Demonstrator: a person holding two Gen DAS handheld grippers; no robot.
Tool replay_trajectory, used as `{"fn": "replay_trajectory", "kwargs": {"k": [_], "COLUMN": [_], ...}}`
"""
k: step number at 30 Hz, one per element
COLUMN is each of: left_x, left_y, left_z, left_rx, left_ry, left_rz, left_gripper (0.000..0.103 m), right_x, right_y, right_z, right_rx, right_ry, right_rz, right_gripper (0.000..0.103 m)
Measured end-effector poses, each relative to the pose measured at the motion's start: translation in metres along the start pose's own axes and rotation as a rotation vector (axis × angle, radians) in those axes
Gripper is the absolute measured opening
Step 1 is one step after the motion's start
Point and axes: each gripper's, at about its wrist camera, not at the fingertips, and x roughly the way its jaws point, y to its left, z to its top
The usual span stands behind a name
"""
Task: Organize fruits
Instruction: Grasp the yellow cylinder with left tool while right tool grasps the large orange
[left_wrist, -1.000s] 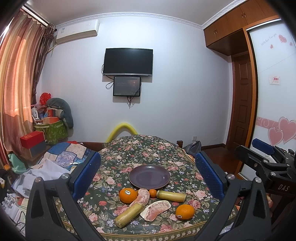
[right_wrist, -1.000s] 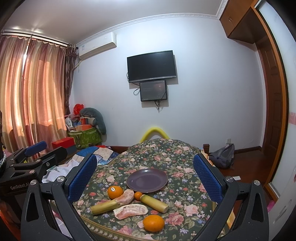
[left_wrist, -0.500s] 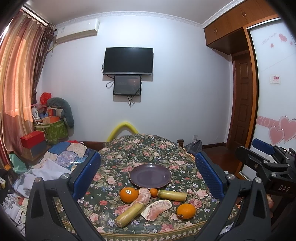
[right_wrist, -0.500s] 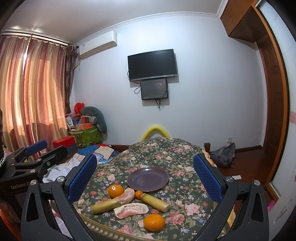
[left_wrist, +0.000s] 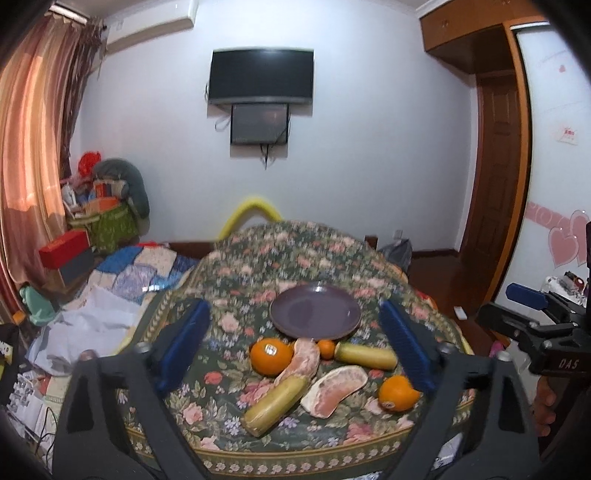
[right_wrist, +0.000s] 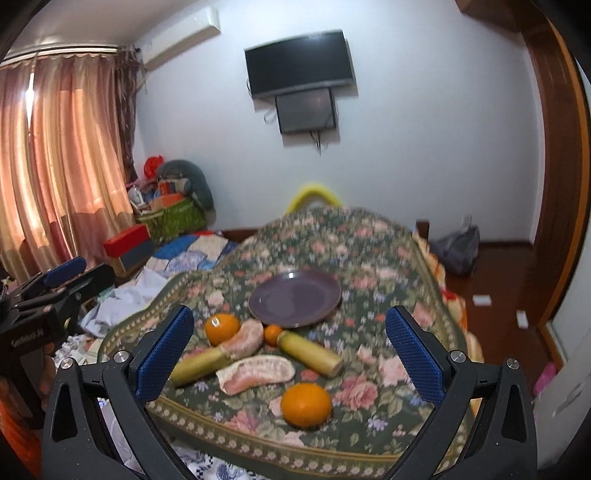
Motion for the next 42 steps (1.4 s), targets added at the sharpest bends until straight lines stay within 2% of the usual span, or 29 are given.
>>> {"fn": "replay_trajectory", "kwargs": {"k": [2,7,10,19,26,35,42], "left_x": [0.013,0.047,0.066,0.109,0.139,0.164,0.176], "left_y": [0.008,0.022,0.029,0.031,0.038,0.037,0.029], "left_z": [-0.005,-0.018,-0.029,-0.066,-0.089,-0.108,-0.116], "left_rx": [-0.020,-0.044,-0.041,0.005,-0.001,0.002,0.012], "left_ry": [0.042,0.154,0.225,0.388,0.489,0.560,0.578], "left_rz": [-0.013,-0.049,-0.060,-0.073,-0.078,-0.093,-0.113], "left_gripper": [0.085,0.067,0.062,0.062,0.062,0.062,0.062], "right_x": [0.010,0.036,0.051,0.088,0.114,0.133,0.142], "right_y": [-0.005,-0.013,-0.017,-0.025,-0.025,-0.027,-0.028], "right_z": [-0.003,-0.012,-0.019,-0.047,-0.069,-0.089,-0.096], "right_rx": [0.014,0.034,0.061,0.090,0.073,0.062,0.064], "right_ry": [0.040,0.158,0.215,0.365,0.459,0.533,0.559], "right_rz": [0.008,0.048,0.073,0.068,0.046,0.031,0.036], "right_gripper": [0.092,0.071,0.070,0.070,0.070,0.070,0.070]}}
